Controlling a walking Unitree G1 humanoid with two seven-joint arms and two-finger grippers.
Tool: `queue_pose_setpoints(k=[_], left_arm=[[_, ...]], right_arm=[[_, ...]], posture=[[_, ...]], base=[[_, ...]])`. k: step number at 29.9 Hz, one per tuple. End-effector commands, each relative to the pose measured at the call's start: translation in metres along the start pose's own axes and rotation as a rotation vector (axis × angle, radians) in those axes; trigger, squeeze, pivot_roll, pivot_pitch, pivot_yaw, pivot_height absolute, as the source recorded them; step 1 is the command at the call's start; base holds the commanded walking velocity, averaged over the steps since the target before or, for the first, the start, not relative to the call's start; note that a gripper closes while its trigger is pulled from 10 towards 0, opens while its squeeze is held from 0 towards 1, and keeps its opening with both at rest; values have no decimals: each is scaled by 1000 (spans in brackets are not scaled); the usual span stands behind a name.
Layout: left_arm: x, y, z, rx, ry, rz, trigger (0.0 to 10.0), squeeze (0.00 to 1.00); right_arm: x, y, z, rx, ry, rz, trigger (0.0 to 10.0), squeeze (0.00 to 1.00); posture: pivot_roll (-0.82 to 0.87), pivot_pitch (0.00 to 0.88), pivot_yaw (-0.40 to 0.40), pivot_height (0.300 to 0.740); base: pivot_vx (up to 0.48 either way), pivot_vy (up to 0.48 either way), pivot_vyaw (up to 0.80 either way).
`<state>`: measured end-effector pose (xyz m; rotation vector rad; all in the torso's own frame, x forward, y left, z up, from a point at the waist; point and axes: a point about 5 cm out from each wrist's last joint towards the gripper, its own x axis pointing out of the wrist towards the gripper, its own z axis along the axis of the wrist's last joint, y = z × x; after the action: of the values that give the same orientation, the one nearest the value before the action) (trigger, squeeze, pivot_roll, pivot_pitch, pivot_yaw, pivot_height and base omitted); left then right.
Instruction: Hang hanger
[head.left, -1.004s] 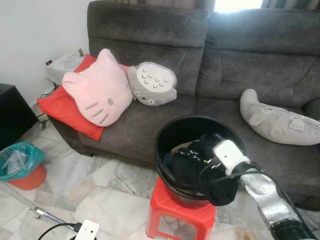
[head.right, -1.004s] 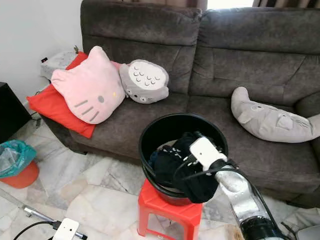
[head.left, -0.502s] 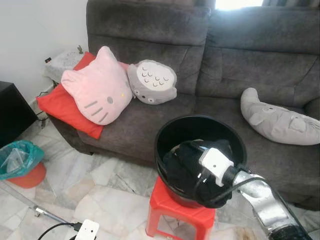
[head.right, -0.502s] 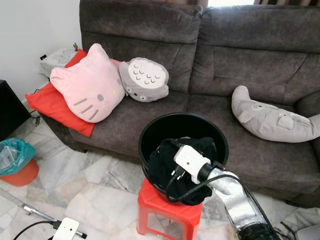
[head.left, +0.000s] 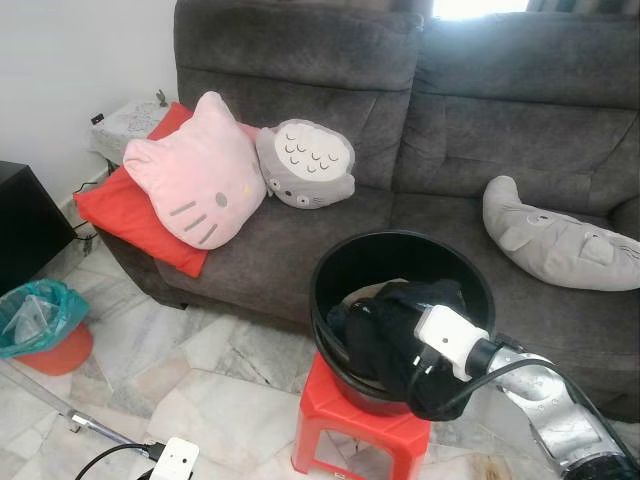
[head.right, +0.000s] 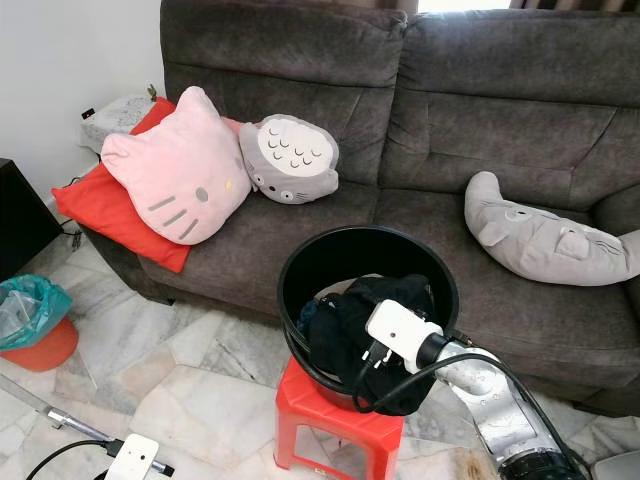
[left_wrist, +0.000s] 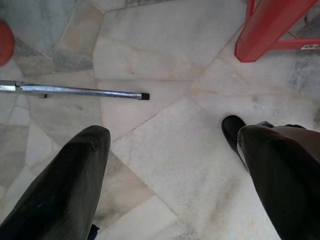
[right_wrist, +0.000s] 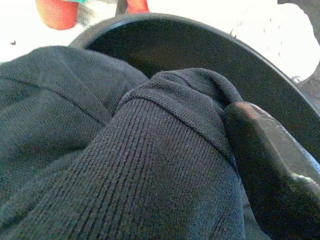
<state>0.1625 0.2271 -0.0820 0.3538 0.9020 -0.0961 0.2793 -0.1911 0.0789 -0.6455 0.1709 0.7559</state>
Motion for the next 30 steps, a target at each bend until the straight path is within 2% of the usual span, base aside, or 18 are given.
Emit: queue_pose_setpoints(k=[1,16,21,22,25,27,30], left_arm=[[-2,3,-7,8,34,7,10000,0],[-3,4,-10,9,48,10,10000,0],[-3,4,-11,7,51,11,10000,0],[-3,4,-11,6,51,11,10000,0],[-3,4,-11,5,50,11,10000,0],[-3,4,-11,3,48,10,10000,0],[-3,3,-10,2,47,9,10000,0]], right_arm=[[-2,-6,-2,-15,10,-17,0,0],[4,-11,5,-16,-26,-67,0,0],[6,-26,12,11,-50,-194,0,0],[6,-33,14,27,-55,-254,0,0],[6,-38,16,32,-60,-297,0,0],[4,-52,24,40,-68,-406,0,0],[3,-60,31,61,-85,-456,0,0]], posture=[[-133,0,47,740],[-130,0,49,740],[-130,0,47,740],[-130,0,47,740],[-130,0,47,740],[-130,0,47,740],[-130,0,47,740]], base=[[0,0,0],[0,0,0],[0,0,0],[0,0,0],[0,0,0],[0,0,0],[0,0,0]])
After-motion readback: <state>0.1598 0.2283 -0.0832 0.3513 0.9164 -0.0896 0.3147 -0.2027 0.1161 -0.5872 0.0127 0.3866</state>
